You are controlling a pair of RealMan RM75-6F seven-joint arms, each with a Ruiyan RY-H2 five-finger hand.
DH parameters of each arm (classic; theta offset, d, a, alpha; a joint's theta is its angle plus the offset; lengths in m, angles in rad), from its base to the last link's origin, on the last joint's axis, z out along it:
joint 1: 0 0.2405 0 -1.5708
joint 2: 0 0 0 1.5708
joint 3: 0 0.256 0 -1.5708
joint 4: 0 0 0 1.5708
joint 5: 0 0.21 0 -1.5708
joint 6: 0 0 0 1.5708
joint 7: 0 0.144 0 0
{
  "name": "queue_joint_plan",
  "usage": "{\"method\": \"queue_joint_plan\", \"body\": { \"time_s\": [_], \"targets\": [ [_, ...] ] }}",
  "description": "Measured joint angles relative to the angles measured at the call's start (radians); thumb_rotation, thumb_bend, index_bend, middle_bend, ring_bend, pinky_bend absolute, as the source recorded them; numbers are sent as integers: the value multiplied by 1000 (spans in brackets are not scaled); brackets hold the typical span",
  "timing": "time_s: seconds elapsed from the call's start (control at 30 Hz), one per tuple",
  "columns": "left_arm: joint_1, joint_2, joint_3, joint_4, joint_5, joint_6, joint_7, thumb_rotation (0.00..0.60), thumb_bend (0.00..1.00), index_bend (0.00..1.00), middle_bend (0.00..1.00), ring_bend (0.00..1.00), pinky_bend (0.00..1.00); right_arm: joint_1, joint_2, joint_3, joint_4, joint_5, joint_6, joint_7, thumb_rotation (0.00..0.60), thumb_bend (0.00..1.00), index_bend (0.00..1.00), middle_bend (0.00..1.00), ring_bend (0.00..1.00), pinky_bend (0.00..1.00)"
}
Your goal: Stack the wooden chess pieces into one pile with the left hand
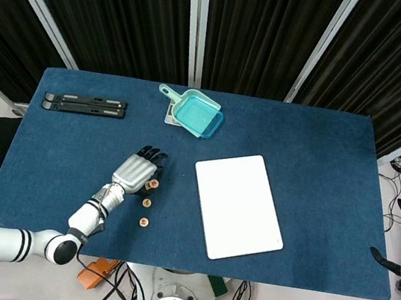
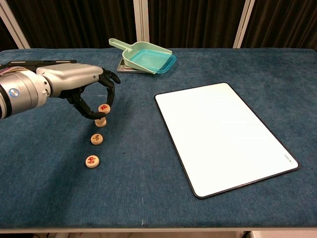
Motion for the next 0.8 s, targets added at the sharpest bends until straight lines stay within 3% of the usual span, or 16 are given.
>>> {"method": "queue_joint_plan", "body": {
  "time_s": [0.8],
  "targets": [
    [2,-5,12,27,-31,-2,4,600,342,512,84,0,1,-2,-5,-1,-3,-2,3,-5,600,189,0,45,0,37]
  ]
}}
